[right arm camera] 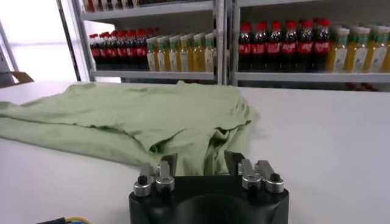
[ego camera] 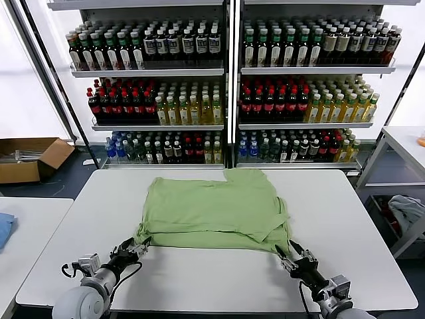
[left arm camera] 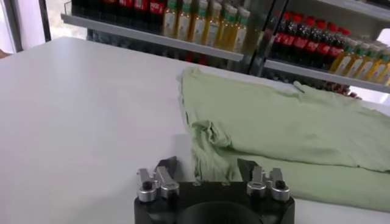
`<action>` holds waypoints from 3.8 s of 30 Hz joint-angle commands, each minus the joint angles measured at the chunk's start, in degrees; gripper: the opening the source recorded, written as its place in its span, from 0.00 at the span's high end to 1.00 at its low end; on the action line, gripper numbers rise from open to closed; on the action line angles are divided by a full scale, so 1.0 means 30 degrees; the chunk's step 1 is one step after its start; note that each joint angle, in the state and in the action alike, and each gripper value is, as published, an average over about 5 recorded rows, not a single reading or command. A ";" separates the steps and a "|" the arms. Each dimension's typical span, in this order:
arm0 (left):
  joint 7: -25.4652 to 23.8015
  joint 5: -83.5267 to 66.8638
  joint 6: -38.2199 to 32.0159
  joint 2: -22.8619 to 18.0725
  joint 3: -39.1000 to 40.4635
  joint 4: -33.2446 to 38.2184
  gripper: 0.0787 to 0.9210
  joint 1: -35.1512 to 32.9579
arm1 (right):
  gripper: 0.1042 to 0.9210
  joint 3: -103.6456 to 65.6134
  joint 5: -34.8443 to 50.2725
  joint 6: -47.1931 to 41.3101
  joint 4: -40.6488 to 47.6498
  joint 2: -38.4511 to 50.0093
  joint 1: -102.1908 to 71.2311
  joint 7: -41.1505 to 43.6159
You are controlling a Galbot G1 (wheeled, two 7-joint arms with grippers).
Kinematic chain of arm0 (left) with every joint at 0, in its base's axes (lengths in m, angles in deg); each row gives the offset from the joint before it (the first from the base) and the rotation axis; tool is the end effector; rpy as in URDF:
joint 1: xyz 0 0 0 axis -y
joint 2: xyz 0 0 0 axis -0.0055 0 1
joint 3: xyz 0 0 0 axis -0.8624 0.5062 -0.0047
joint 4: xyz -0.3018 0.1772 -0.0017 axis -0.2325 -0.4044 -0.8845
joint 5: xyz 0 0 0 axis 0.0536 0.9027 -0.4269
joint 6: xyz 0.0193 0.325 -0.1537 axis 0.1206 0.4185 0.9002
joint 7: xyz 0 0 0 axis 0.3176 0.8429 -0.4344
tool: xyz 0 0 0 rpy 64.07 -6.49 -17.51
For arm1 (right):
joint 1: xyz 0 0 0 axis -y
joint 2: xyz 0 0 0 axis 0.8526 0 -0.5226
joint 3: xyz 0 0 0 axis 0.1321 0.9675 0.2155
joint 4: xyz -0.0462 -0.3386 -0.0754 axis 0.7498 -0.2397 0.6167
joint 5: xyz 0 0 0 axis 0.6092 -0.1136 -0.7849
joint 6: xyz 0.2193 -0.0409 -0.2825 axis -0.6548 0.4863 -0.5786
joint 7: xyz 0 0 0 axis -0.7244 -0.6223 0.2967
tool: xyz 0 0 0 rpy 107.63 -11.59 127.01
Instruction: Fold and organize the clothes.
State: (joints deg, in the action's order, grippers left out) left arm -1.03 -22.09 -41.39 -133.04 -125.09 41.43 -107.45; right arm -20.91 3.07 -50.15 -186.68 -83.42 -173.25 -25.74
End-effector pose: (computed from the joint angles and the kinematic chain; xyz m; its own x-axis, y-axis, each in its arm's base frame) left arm 0.2610 0.1105 -0.3129 -0.8500 0.1825 0.4942 0.0673 0.9680 -0.2418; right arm 0.2197 -0.0996 -0.3398 -0.8862 -0.3160 0.3389 -0.3170 0.9469 0.0540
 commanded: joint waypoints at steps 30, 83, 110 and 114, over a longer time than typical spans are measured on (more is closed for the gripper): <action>-0.0389 0.0717 -0.0003 -0.0270 -0.1091 0.3355 0.99 -0.4379 | 1.00 -0.0724 0.1161 -0.0610 -0.4430 -0.0042 -0.6342 0.0587; -0.0319 -0.1266 -0.0001 0.2299 -0.2488 0.3518 0.14 -0.2891 | 0.12 0.1311 0.4824 -0.2577 0.1094 0.4101 0.6423 0.0431; -0.0024 -0.2532 -0.0216 0.5417 0.4403 -0.8697 0.12 0.8823 | 0.12 0.8222 0.3920 -0.4209 1.2312 0.1048 1.6772 -0.0001; -0.0005 -0.2568 -0.0234 0.5376 0.4892 -0.9195 0.12 0.9442 | 0.12 0.8651 0.3639 -0.4241 1.3557 0.0438 1.7653 -0.0069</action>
State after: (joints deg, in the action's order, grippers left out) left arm -1.12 -29.29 -42.06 -118.05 -115.16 22.54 -87.78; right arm 1.02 14.74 -62.19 -155.85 -79.04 -128.60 -25.77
